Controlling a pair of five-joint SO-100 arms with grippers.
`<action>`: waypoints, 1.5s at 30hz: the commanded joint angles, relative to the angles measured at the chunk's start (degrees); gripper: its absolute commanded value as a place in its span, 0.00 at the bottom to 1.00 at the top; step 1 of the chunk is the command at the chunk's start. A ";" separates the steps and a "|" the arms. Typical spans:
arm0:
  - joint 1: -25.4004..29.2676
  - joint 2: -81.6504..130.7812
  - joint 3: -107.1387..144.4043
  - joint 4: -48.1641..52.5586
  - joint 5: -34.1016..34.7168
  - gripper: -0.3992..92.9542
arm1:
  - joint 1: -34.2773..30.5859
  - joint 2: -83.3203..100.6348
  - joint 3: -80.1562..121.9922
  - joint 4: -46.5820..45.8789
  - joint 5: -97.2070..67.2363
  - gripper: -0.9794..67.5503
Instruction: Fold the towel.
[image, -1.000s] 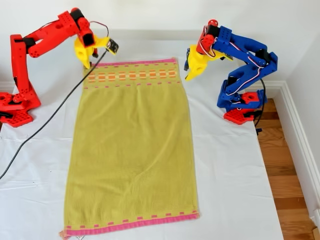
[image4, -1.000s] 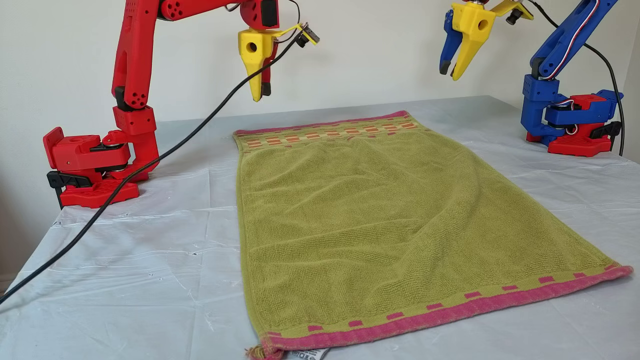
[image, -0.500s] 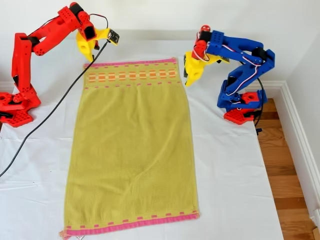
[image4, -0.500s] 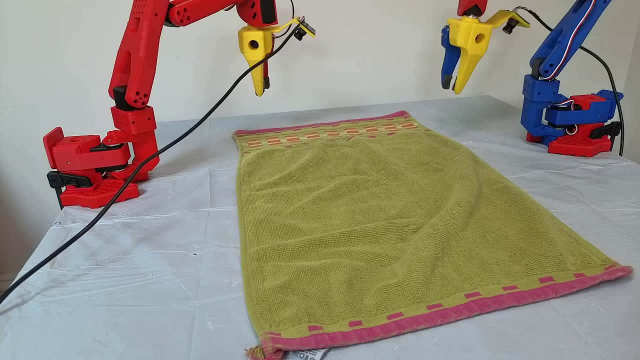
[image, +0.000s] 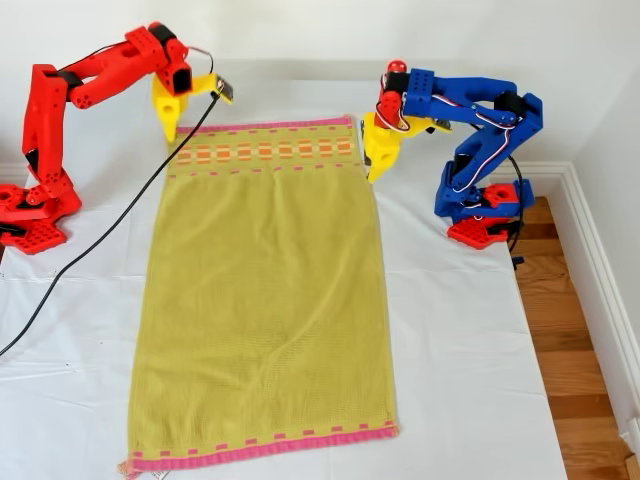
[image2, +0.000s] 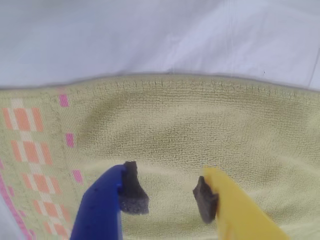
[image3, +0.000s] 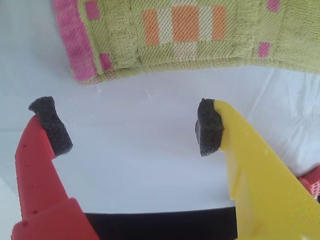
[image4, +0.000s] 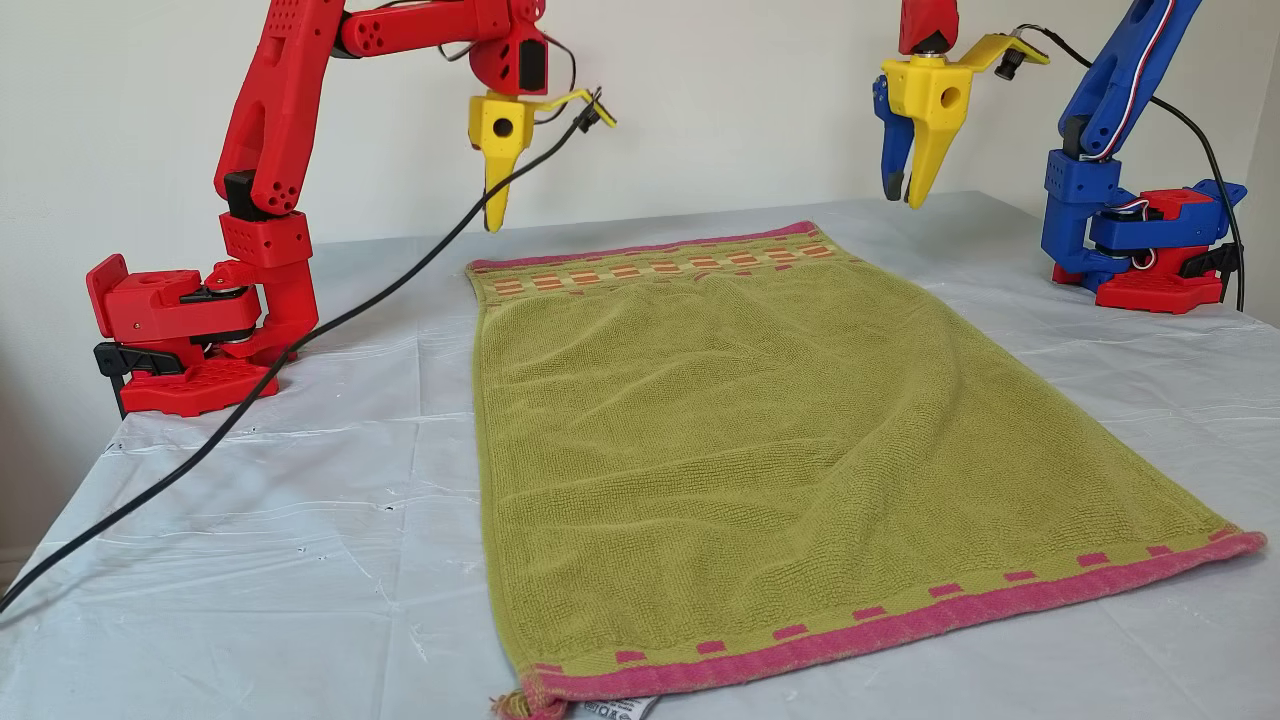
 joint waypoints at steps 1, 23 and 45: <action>-2.72 6.77 3.87 -4.66 0.18 0.57 | -0.97 -0.09 -2.46 -1.14 0.35 0.35; -4.57 2.55 -2.29 -7.29 5.01 0.57 | -6.77 -15.03 -18.46 5.01 1.58 0.34; -1.67 -42.63 -63.72 8.35 17.31 0.57 | -8.09 -5.36 -7.65 0.88 2.46 0.34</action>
